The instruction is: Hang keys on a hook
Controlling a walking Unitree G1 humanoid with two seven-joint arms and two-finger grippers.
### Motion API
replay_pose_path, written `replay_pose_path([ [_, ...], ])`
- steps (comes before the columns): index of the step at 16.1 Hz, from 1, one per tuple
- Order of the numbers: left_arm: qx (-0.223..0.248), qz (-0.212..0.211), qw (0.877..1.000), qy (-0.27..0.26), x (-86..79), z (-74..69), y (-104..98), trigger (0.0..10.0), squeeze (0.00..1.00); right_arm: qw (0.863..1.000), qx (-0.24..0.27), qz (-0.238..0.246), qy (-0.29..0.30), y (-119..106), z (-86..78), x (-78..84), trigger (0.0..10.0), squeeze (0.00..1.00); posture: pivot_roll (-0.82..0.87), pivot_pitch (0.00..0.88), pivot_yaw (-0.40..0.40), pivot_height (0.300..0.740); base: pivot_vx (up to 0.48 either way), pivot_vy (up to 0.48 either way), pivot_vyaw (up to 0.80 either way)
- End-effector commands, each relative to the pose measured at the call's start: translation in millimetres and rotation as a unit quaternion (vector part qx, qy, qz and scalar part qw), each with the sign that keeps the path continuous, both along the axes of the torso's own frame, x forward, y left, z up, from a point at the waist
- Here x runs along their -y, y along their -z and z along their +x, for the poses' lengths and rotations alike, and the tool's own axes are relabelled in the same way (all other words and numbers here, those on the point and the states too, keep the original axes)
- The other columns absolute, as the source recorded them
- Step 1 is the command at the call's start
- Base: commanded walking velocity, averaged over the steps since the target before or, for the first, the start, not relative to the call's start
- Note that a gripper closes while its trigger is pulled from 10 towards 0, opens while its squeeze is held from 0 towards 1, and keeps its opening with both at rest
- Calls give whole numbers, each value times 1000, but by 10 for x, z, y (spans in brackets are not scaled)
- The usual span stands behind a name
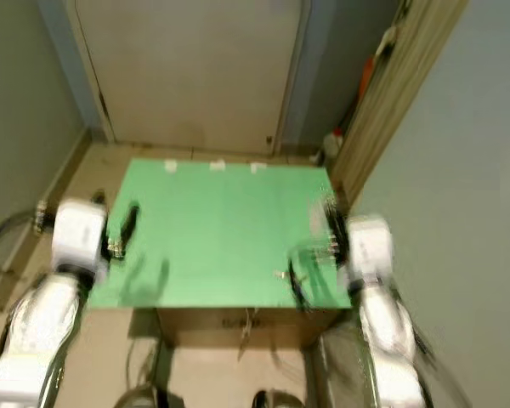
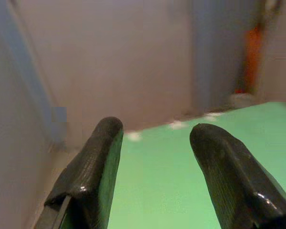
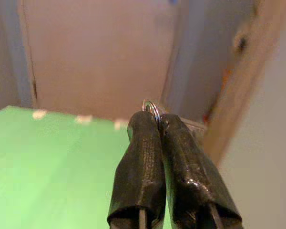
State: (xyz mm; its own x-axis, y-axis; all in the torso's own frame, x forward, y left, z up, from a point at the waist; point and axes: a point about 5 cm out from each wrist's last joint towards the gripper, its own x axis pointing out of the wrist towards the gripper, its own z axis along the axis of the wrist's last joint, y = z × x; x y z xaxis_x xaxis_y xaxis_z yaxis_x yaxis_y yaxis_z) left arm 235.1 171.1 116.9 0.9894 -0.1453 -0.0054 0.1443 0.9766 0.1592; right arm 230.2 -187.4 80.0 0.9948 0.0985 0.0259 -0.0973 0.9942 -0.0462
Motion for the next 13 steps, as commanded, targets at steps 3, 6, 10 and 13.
replay_pose_path([
  [3,-47,-97,994,22,240,170,134,10000,0,999,-13,31,6,16,45,-113,0,0,1,0,-44,740,0,0,0],
  [6,-44,-75,995,55,351,246,128,10000,0,1000,-15,23,-2,-49,59,-117,0,0,-30,0,-34,740,0,0,0],
  [10,-40,-65,995,67,387,377,100,10000,0,1000,-11,22,-3,-65,207,-175,0,0,-37,0,-16,740,0,0,0],
  [13,-46,-60,994,72,457,466,107,10000,0,999,-18,35,9,-58,275,-117,0,0,-44,0,-13,740,0,0,0],
])
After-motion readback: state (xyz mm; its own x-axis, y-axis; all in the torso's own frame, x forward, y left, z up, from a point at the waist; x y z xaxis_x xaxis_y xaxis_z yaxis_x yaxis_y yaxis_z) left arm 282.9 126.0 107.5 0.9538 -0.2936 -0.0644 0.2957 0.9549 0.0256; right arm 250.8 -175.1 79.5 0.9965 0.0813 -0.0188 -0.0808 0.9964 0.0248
